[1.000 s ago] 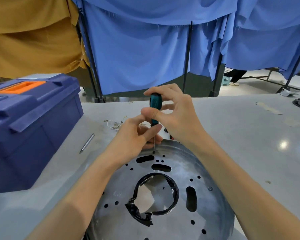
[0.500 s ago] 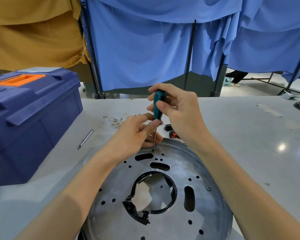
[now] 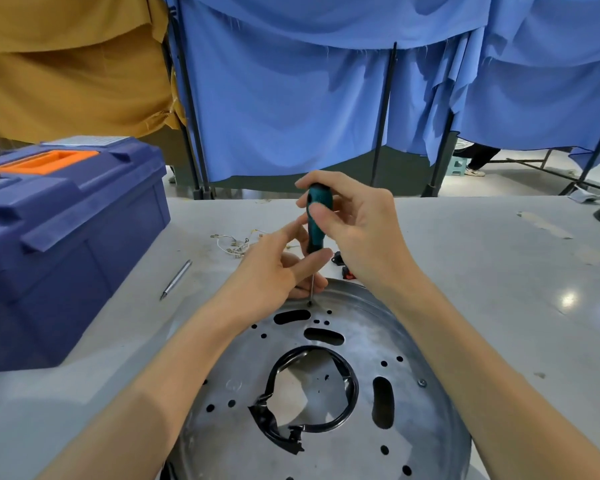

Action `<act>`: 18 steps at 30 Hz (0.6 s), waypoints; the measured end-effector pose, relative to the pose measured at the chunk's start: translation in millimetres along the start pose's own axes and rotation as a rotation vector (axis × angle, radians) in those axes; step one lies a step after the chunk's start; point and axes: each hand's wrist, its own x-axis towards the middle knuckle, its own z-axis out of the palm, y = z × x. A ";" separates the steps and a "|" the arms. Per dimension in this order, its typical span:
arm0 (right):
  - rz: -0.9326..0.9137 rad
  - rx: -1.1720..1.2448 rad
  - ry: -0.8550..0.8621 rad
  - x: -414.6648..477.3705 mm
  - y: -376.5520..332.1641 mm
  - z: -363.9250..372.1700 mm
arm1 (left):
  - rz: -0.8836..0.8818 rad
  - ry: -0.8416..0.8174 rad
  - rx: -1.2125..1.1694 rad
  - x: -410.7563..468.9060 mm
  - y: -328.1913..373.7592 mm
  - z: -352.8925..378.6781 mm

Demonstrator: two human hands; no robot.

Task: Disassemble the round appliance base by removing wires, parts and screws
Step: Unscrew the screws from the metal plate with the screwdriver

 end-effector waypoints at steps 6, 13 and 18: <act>-0.014 -0.057 0.044 1.2 -1.8 -1.3 | 0.018 0.009 0.031 -0.6 -1.8 1.3; 0.010 0.018 -0.025 0.9 -1.0 -2.4 | 0.031 0.040 0.041 -1.7 1.5 4.8; -0.038 -0.072 0.013 -0.2 -0.8 -0.3 | 0.027 0.057 0.092 -2.0 2.2 3.0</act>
